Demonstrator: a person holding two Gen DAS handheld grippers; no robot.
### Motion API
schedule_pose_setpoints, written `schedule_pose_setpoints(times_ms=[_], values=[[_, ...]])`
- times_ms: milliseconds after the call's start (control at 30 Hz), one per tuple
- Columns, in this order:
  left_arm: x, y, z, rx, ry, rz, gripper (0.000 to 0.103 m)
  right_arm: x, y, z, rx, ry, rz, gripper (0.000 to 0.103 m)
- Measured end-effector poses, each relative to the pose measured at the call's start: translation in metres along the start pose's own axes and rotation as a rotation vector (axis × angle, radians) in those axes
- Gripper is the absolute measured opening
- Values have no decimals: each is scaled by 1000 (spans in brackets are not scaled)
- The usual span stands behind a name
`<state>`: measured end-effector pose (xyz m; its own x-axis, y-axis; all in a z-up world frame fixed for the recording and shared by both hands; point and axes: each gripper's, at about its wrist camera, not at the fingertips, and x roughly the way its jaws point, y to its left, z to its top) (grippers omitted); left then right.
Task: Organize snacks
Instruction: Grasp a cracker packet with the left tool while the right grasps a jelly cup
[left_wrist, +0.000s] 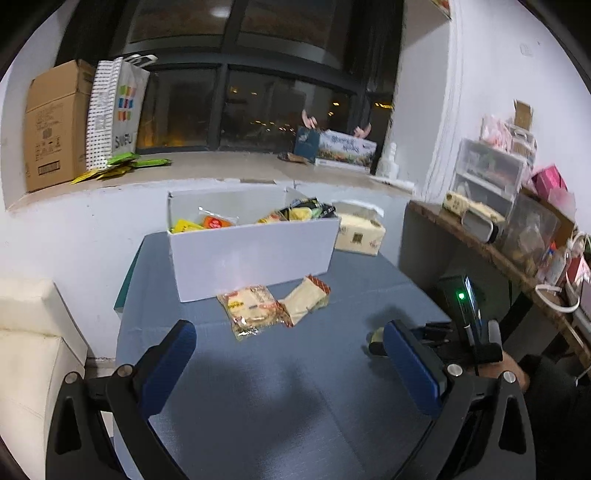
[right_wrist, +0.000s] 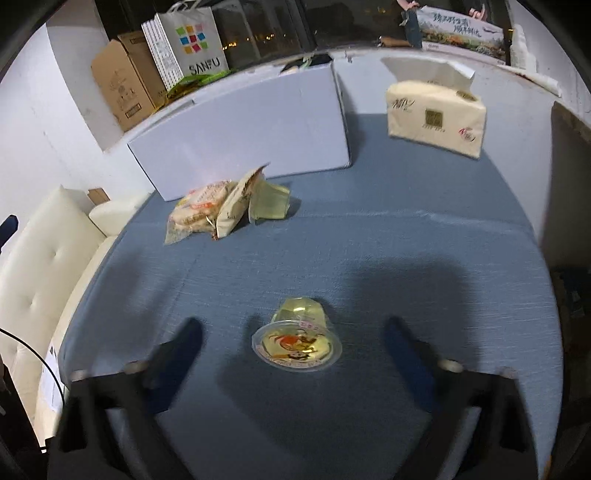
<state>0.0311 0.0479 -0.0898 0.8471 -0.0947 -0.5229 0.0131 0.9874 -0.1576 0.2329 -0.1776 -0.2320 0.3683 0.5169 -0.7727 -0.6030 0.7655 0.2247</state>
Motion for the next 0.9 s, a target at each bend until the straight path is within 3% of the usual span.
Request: schedule_pose_setpoints(times_ms=[33,67,267,467,633,900], values=[[3,-2,0,12,4,-6,103,5,3,-1,-14,22,-21,52],[9,-4,-1,33,13,-19,103,5,5,-2,-29,18,-39,51],[62,-18,6,174,138,-106,103,-4,4,-8,-14,-4,-14,51],[134,-19,22,294,254,-236,103,-45,-1,-12,24,-106,22,51],[190,-14,30,364,322,-285,103,-82,-3,-18,21,-189,36,51],[252,-18,28,458,399,-277,102,-91,-11,-20,45,-201,29,51]])
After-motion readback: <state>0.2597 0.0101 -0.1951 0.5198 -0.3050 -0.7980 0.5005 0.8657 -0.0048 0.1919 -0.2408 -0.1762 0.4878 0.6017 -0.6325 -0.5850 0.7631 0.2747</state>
